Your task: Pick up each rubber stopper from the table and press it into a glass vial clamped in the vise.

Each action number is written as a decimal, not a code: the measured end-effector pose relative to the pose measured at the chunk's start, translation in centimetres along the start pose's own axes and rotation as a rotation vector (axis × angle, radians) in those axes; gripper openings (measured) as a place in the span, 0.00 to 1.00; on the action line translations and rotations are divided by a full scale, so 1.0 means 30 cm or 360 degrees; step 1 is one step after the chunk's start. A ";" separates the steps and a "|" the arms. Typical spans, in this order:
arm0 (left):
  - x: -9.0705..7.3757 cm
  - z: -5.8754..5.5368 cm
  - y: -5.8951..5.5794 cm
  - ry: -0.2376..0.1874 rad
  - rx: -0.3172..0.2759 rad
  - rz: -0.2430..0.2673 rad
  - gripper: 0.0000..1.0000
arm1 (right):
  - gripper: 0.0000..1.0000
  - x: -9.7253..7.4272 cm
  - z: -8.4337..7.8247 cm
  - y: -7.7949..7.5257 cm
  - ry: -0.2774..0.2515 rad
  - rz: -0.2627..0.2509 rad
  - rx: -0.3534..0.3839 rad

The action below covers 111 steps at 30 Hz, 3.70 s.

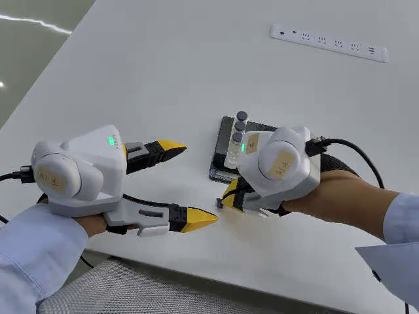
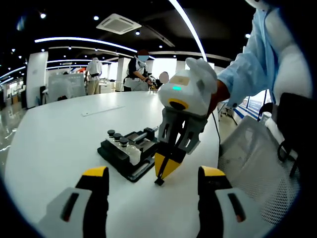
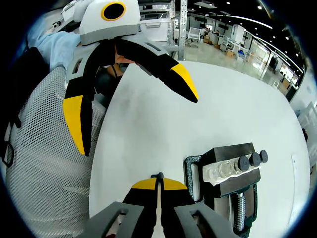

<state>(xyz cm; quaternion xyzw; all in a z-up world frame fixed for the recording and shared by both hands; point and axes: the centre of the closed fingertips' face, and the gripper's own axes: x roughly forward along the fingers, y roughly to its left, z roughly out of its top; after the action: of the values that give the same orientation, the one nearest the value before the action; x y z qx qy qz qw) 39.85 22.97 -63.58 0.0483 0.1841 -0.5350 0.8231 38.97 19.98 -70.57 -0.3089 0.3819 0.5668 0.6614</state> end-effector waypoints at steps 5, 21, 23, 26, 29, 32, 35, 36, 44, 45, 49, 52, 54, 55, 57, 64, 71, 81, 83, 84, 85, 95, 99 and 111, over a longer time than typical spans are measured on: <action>0.002 0.002 -0.002 -0.0004 0.0001 -0.0005 0.70 | 0.00 -0.016 -0.018 -0.023 0.0024 -0.0057 0.0083; 0.025 -0.015 -0.023 0.0021 0.0006 -0.0040 0.69 | 0.00 -0.028 -0.064 -0.045 0.0034 -0.0191 0.0396; 0.028 -0.014 -0.027 0.0019 0.0006 -0.0045 0.69 | 0.00 -0.028 -0.064 -0.044 0.0036 -0.0200 0.0382; 0.034 -0.019 -0.033 0.0025 0.0006 -0.0052 0.68 | 0.00 -0.025 -0.061 -0.039 0.0032 -0.0196 0.0332; 0.039 -0.023 -0.038 0.0031 0.0007 -0.0054 0.67 | 0.00 -0.026 -0.057 -0.037 0.0021 -0.0186 0.0322; 0.049 -0.027 -0.045 0.0039 0.0005 -0.0051 0.67 | 0.05 -0.031 -0.050 -0.038 0.0002 -0.0181 0.0311; 0.063 -0.034 -0.055 0.0065 0.0010 -0.0042 0.66 | 0.05 -0.044 -0.045 -0.043 -0.0010 -0.0185 0.0305; 0.070 -0.039 -0.057 0.0084 0.0016 -0.0030 0.65 | 0.05 -0.049 -0.042 -0.046 -0.0015 -0.0188 0.0307; 0.089 -0.061 -0.073 0.0145 0.0046 -0.0064 0.62 | 0.10 -0.099 -0.031 -0.043 -0.0072 -0.0178 0.0263; 0.090 -0.062 -0.071 0.0145 0.0045 -0.0063 0.62 | 0.13 -0.108 -0.025 -0.039 -0.0091 -0.0162 0.0258; 0.094 -0.072 -0.058 0.0162 0.0025 -0.0055 0.60 | 0.22 -0.168 -0.003 -0.035 -0.0188 -0.0139 0.0251; 0.099 -0.077 -0.047 0.0181 0.0019 -0.0041 0.59 | 0.27 -0.210 -0.001 -0.033 -0.0246 -0.0135 0.0277; 0.105 -0.080 -0.041 0.0199 0.0012 -0.0032 0.57 | 0.30 -0.231 -0.005 -0.029 -0.0274 -0.0140 0.0289; 0.107 -0.079 -0.039 0.0203 0.0019 -0.0025 0.57 | 0.32 -0.240 -0.008 -0.027 -0.0287 -0.0147 0.0288; 0.113 -0.078 -0.040 0.0220 0.0039 -0.0024 0.57 | 0.34 -0.251 -0.014 -0.028 -0.0326 -0.0159 0.0295; 0.132 -0.086 -0.044 0.0286 0.0030 -0.0019 0.53 | 0.40 -0.258 -0.030 -0.006 -0.0464 -0.0186 0.0321; 0.133 -0.087 -0.015 0.0344 -0.0037 0.0115 0.47 | 0.41 -0.262 -0.062 0.007 -0.0536 -0.0224 0.0380; 0.148 -0.102 -0.020 0.0437 -0.0173 0.0251 0.33 | 0.38 -0.279 -0.095 -0.001 -0.0588 -0.0277 0.0446; 0.158 -0.106 -0.032 0.0440 -0.0239 0.0241 0.30 | 0.38 -0.282 -0.099 0.001 -0.0594 -0.0287 0.0450; 0.164 -0.111 -0.034 0.0448 -0.0265 0.0248 0.31 | 0.38 -0.283 -0.103 0.001 -0.0599 -0.0289 0.0460; 0.169 -0.116 -0.036 0.0455 -0.0277 0.0247 0.30 | 0.38 -0.284 -0.105 0.002 -0.0601 -0.0291 0.0464; 0.194 -0.179 -0.052 0.0572 -0.0378 0.0253 0.16 | 0.37 -0.296 -0.126 0.002 -0.0618 -0.0315 0.0492; 0.194 -0.182 -0.049 0.0583 -0.0370 0.0270 0.14 | 0.36 -0.298 -0.125 0.000 -0.0626 -0.0319 0.0494; 0.232 -0.187 -0.053 0.0627 -0.0321 0.0286 0.16 | 0.35 -0.301 -0.131 0.000 -0.0654 -0.0340 0.0509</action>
<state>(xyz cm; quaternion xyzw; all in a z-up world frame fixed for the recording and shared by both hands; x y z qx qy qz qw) 39.51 17.84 -71.06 0.0857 0.3886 -0.4187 0.8163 37.78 12.04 -64.86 -0.1178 0.2898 0.4771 0.8213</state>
